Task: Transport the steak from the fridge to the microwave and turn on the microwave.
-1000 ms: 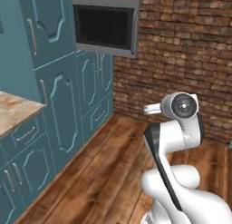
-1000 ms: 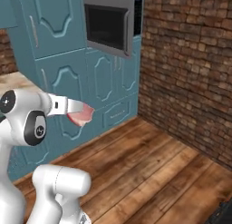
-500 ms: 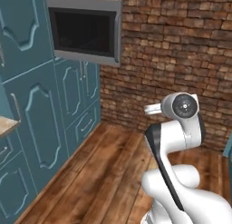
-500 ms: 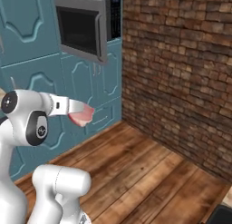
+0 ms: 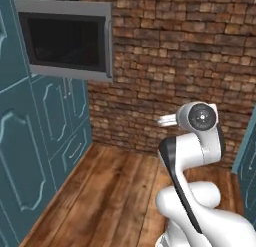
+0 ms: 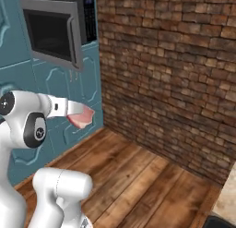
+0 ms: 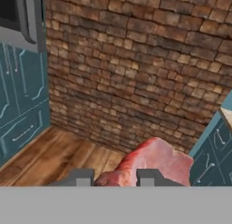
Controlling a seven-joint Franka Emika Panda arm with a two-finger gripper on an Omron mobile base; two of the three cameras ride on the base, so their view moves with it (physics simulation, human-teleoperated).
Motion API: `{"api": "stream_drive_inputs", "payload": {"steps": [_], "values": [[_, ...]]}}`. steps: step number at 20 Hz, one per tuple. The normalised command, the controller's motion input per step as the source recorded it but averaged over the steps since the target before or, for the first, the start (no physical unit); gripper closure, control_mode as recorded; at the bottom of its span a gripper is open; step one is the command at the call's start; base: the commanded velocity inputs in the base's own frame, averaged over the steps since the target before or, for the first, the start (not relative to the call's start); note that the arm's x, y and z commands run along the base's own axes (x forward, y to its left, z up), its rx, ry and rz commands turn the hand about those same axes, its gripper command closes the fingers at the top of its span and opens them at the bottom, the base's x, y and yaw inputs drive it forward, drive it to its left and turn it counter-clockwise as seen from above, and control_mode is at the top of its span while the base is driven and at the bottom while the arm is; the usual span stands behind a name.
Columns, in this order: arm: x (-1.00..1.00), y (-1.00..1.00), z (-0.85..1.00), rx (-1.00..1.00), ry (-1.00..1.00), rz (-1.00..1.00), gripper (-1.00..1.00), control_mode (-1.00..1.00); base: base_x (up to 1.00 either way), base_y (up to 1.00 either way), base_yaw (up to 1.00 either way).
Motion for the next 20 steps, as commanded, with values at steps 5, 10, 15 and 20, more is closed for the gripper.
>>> {"api": "stream_drive_inputs", "payload": {"steps": [5, 10, 15, 20], "values": [[0.0, 0.0, 0.0, 0.0, 0.0, 0.0, 1.0, 1.0, 0.79, -0.06, -0.4], [0.0, 0.0, 0.0, 0.0, 0.0, 0.0, 1.0, 1.0, 0.73, -0.04, -0.32], [0.0, 0.0, 0.0, 0.0, 0.0, 0.0, 1.0, 1.0, 0.85, -0.06, -0.14], [0.0, 0.0, 0.0, 0.0, 0.0, 0.0, 1.0, 1.0, 0.86, 0.0, 0.03]]}}
